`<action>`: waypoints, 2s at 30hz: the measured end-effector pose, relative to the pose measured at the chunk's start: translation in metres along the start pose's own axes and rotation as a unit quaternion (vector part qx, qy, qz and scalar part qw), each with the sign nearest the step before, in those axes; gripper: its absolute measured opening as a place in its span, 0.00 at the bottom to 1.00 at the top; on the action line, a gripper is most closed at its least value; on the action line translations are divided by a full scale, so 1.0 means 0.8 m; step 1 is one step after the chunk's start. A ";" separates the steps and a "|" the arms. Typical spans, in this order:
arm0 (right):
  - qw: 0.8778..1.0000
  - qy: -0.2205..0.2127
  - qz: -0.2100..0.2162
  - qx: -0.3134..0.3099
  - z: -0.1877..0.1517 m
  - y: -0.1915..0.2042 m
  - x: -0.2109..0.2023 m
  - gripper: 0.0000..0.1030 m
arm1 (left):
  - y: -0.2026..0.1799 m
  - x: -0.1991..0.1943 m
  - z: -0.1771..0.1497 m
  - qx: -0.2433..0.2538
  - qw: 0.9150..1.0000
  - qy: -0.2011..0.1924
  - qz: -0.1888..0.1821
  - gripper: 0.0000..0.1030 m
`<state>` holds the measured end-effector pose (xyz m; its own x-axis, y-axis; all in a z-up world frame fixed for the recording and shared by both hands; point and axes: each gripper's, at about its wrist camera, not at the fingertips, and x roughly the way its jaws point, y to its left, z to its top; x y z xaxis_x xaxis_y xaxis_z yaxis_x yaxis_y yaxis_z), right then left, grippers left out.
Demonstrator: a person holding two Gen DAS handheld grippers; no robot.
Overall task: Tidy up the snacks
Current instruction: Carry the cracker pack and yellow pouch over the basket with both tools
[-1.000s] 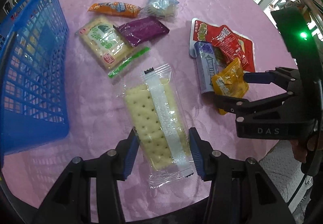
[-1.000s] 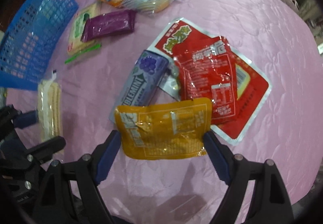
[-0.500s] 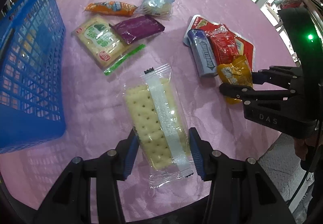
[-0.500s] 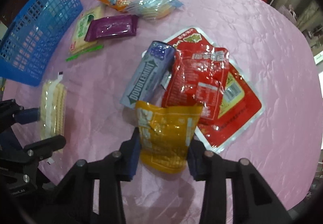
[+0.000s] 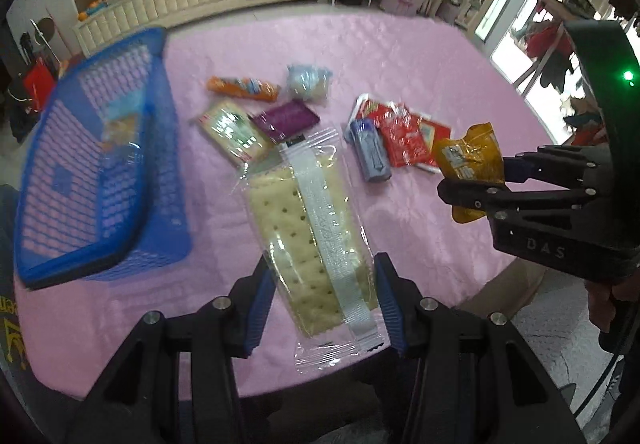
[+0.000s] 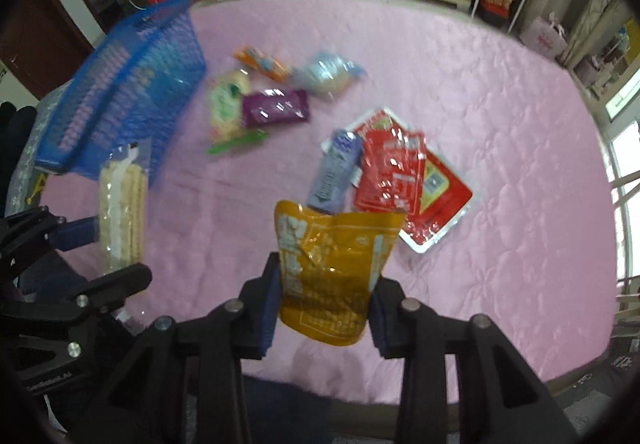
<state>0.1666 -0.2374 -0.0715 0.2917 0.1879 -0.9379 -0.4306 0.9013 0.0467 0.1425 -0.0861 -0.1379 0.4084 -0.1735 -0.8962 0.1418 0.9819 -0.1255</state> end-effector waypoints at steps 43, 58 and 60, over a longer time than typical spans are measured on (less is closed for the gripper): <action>0.993 -0.056 0.090 -0.058 0.215 0.221 0.008 0.42 | 0.240 -0.075 0.095 -0.042 0.996 -0.030 0.077 0.45; 0.992 -0.025 0.121 -0.037 0.274 0.207 0.094 0.42 | 0.290 0.012 0.151 -0.058 0.995 0.020 0.078 0.45; 0.991 -0.023 0.124 -0.032 0.273 0.204 0.097 0.42 | 0.293 0.012 0.153 -0.059 0.995 0.016 0.078 0.54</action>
<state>0.3058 0.0095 -0.0614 0.2078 0.4197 -0.8836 -0.5467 0.7988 0.2509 0.2902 0.1330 -0.1239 0.3873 -0.0172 -0.9218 -0.0283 0.9991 -0.0306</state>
